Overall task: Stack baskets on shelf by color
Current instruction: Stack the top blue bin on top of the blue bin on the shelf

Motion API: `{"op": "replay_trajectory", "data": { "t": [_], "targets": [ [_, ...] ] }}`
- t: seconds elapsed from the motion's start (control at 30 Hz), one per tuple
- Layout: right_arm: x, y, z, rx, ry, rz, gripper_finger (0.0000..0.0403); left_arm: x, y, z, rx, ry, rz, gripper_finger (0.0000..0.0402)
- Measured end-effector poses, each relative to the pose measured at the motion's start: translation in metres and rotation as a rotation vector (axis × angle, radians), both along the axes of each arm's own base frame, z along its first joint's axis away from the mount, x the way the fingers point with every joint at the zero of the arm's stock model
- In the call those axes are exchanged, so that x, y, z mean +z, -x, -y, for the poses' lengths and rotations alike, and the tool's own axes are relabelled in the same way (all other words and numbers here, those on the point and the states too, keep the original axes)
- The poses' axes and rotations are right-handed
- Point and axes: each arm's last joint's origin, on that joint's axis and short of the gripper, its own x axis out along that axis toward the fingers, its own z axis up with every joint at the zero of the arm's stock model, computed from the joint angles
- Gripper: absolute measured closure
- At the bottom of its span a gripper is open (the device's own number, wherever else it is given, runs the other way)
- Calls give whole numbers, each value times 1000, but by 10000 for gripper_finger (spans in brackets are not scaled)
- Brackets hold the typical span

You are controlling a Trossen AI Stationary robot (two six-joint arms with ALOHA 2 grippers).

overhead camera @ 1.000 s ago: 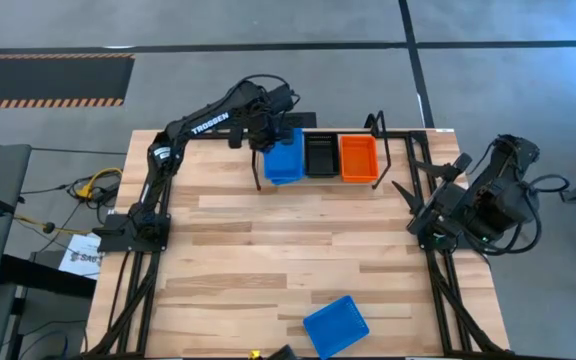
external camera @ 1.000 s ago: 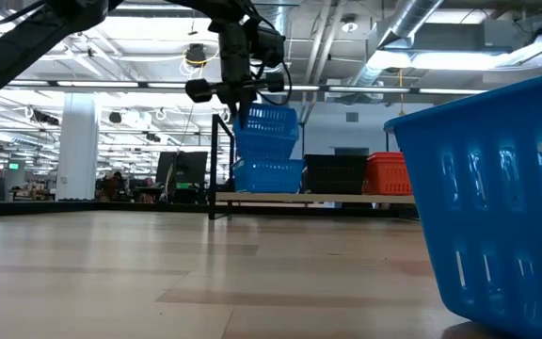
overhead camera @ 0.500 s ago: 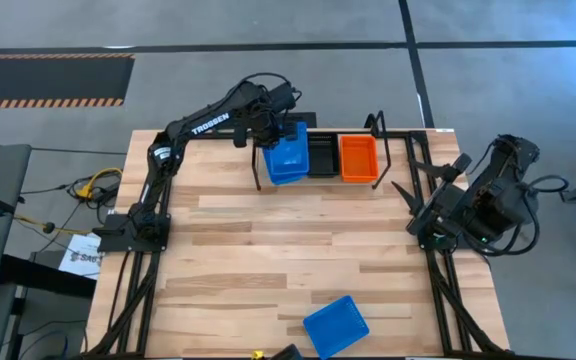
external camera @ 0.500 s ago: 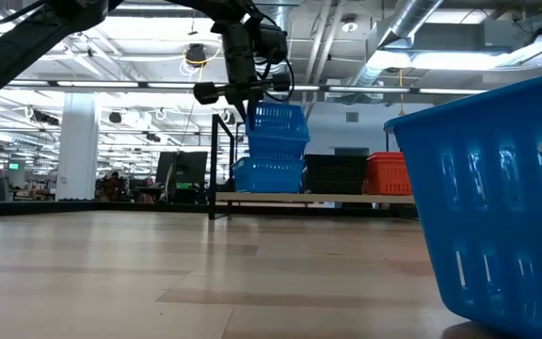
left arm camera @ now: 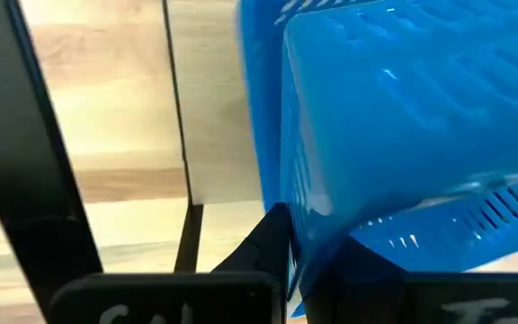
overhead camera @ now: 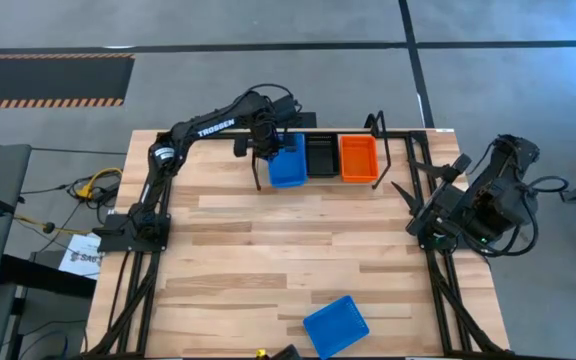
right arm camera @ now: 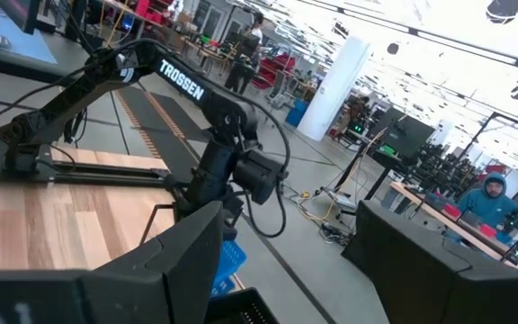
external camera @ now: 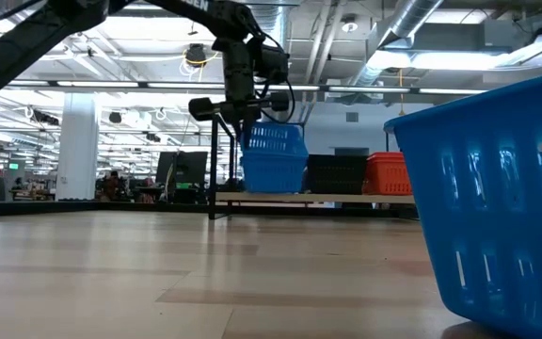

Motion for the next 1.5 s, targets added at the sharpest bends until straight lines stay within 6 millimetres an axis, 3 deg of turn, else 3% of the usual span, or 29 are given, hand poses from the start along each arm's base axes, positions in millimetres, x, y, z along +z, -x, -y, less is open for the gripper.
{"op": "replay_trajectory", "data": {
  "t": [0.43, 0.8, 0.93, 1.07, 1.23, 1.37, 1.5],
  "targets": [
    [0, 0, 0, 0, -1, 1, 127, 0, -2, 1, -97, -72, -12, 392],
    [0, 0, 0, 0, -2, 1, 127, 0, -4, 4, -153, -64, 0, 284],
    [0, 0, 0, 0, -2, 1, 127, 4, -1, 2, -134, -74, 4, 270],
    [0, 0, 0, 0, -2, 1, 127, 28, -1, 3, -180, -169, 14, 271],
    [0, 0, 0, -3, 1, -1, 127, 76, -1, 15, -235, -348, 54, 270],
    [-4, -4, 3, -30, 44, -37, 127, 117, 8, 48, -283, -519, 195, 270],
    [-6, -9, 10, -88, 27, -24, 140, 164, 27, 99, -334, -726, 264, 270]
  ]
}}
